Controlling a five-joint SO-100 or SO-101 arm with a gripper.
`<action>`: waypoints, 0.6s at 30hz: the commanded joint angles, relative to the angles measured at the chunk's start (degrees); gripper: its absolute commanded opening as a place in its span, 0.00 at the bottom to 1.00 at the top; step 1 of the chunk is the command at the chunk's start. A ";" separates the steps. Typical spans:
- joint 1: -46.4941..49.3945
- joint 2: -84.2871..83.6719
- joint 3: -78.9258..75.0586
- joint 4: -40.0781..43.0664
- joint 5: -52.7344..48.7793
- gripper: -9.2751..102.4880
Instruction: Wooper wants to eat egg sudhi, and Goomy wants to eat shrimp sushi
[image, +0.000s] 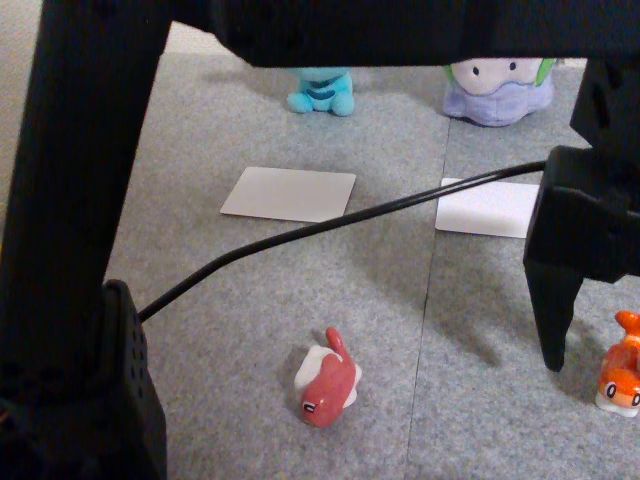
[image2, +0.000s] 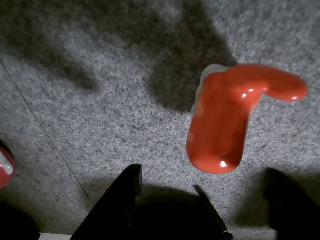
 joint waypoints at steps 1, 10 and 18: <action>0.44 0.70 -2.72 -0.18 -0.18 0.37; 0.09 -0.26 -2.72 -5.80 0.97 0.36; -2.46 -3.78 -2.64 -7.65 7.38 0.36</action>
